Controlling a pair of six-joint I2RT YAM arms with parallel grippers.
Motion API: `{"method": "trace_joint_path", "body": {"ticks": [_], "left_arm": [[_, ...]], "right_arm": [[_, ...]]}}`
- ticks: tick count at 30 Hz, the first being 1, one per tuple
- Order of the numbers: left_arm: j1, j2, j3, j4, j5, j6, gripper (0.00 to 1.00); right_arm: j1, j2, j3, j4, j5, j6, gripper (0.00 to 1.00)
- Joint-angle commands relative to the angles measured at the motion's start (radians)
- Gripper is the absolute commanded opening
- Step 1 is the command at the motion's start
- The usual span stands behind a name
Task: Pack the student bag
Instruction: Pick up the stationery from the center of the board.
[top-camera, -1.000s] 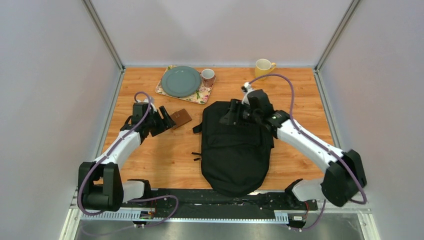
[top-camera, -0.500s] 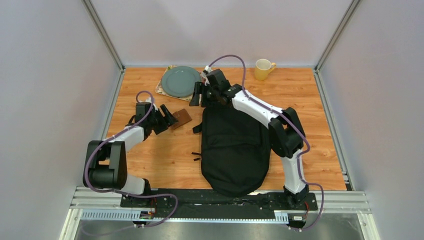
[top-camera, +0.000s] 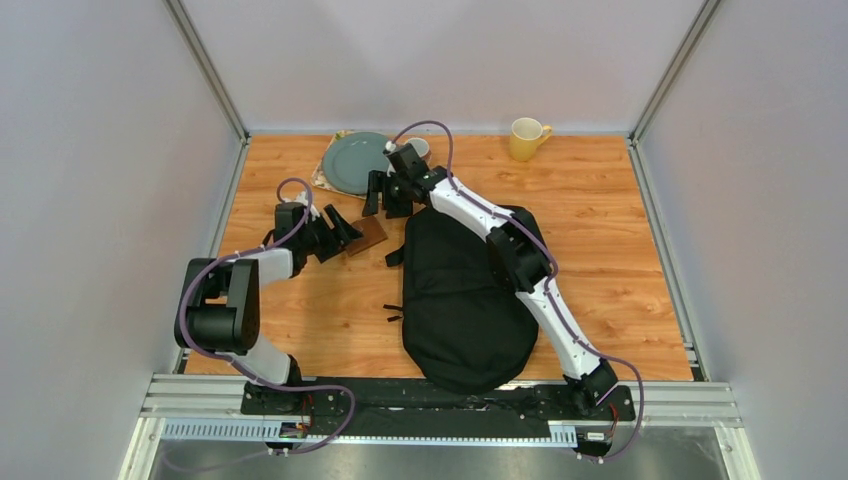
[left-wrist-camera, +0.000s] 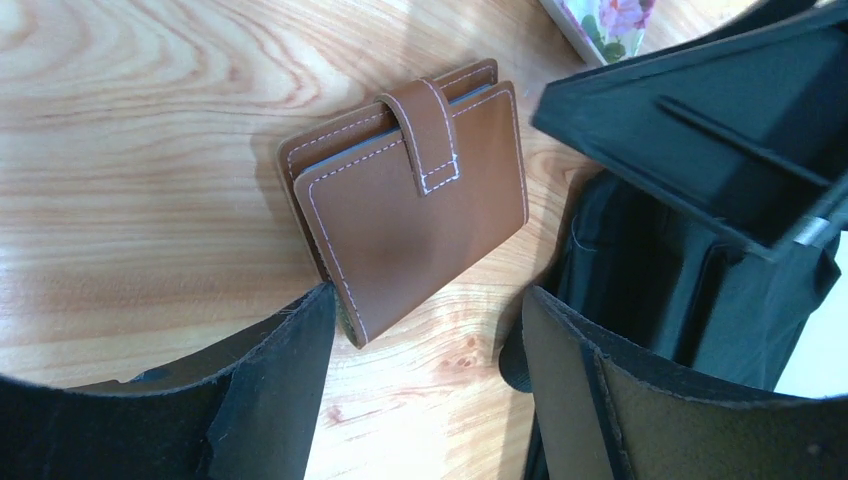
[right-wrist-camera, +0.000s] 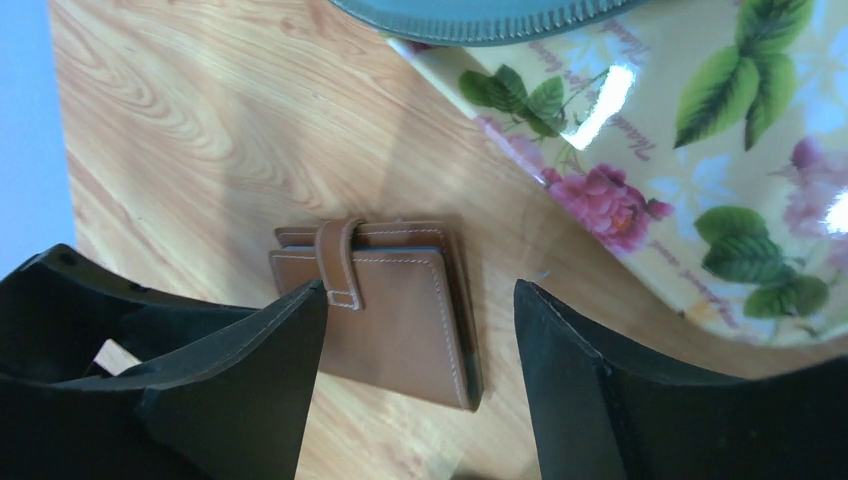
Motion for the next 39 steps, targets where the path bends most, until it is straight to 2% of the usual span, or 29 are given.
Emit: {"method": "trace_joint_path", "body": {"ticks": [1, 6, 11, 13, 18, 19, 20, 24, 25, 27, 28, 30, 32, 34, 36, 37, 38, 39], "left_arm": [[0.009, 0.036, 0.032, 0.049, 0.040, -0.003, 0.75], [0.009, 0.053, 0.034, 0.055, 0.053, -0.006, 0.73], [0.007, 0.091, 0.048, 0.088, 0.097, -0.029, 0.70], [0.007, 0.103, 0.045, 0.110, 0.112, -0.047, 0.68], [0.009, 0.111, 0.049, 0.128, 0.132, -0.064, 0.59], [0.007, 0.117, 0.049, 0.131, 0.138, -0.067, 0.54], [0.007, 0.117, 0.052, 0.131, 0.143, -0.070, 0.52], [0.007, 0.112, 0.052, 0.125, 0.146, -0.070, 0.43], [0.007, 0.111, 0.051, 0.124, 0.149, -0.069, 0.37], [0.007, 0.103, 0.051, 0.116, 0.149, -0.067, 0.34], [0.007, 0.102, 0.049, 0.115, 0.152, -0.064, 0.26], [0.009, 0.092, 0.046, 0.110, 0.154, -0.061, 0.20], [0.009, 0.086, 0.043, 0.107, 0.157, -0.059, 0.06], [0.007, 0.074, 0.042, 0.093, 0.161, -0.050, 0.00], [0.009, 0.050, 0.029, 0.082, 0.165, -0.041, 0.00], [0.009, 0.039, 0.022, 0.076, 0.155, -0.032, 0.00], [0.007, 0.025, 0.016, 0.069, 0.145, -0.027, 0.00], [0.007, -0.008, -0.001, 0.053, 0.139, -0.020, 0.00]], "right_arm": [[-0.004, 0.068, 0.107, -0.043, -0.053, -0.011, 0.72], [-0.001, 0.061, 0.044, -0.026, -0.103, -0.012, 0.73], [0.005, 0.007, -0.062, 0.023, -0.135, -0.002, 0.69], [0.003, 0.007, -0.065, 0.018, -0.163, 0.003, 0.66], [0.016, -0.033, -0.111, 0.046, -0.200, 0.009, 0.46], [0.020, -0.042, -0.137, 0.063, -0.198, 0.012, 0.42], [0.022, -0.053, -0.155, 0.075, -0.200, 0.018, 0.33], [0.028, -0.103, -0.195, 0.117, -0.224, 0.037, 0.20], [0.028, -0.112, -0.200, 0.123, -0.228, 0.037, 0.18], [0.029, -0.135, -0.212, 0.129, -0.235, 0.035, 0.11], [0.031, -0.142, -0.217, 0.135, -0.240, 0.035, 0.10], [0.034, -0.158, -0.230, 0.146, -0.260, 0.037, 0.06], [0.037, -0.163, -0.231, 0.147, -0.269, 0.035, 0.03], [0.043, -0.169, -0.232, 0.137, -0.275, 0.024, 0.03], [0.046, -0.180, -0.241, 0.133, -0.277, 0.020, 0.07], [0.046, -0.186, -0.247, 0.138, -0.274, 0.021, 0.13], [0.048, -0.191, -0.253, 0.137, -0.268, 0.023, 0.26], [0.046, -0.206, -0.263, 0.135, -0.248, 0.021, 0.31]]}}
